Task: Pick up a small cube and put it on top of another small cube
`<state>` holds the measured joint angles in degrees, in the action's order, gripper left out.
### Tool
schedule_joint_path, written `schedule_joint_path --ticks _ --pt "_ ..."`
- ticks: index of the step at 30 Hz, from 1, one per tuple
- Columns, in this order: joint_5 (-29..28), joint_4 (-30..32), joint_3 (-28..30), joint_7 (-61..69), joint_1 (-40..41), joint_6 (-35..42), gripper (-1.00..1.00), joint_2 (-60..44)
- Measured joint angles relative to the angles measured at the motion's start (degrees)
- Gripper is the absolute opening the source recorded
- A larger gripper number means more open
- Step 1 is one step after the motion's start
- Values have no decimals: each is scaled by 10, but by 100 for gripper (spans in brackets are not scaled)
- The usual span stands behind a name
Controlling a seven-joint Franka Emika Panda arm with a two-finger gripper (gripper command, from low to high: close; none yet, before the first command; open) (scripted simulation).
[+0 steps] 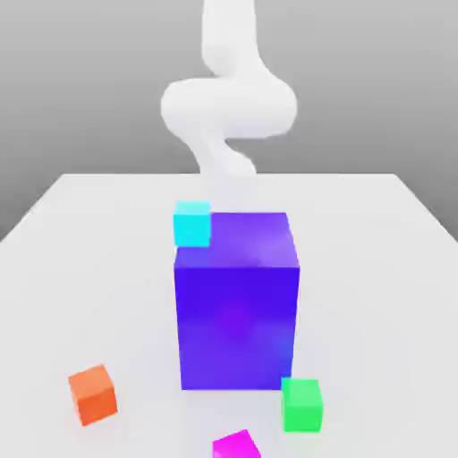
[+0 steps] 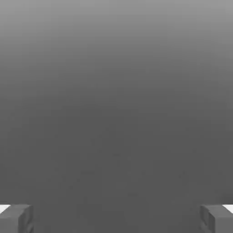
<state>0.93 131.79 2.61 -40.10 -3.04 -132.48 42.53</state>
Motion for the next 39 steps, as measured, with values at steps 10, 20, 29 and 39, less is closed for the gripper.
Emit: schedule_joint_path --ticks 10,20,29,39 --pt "54 1 101 244 -111 -29 0 -132" --pt "131 1 181 500 -195 -56 0 -265" --pt "204 1 207 734 -228 -78 0 -387" --pt "237 3 193 960 -221 -115 0 -509"
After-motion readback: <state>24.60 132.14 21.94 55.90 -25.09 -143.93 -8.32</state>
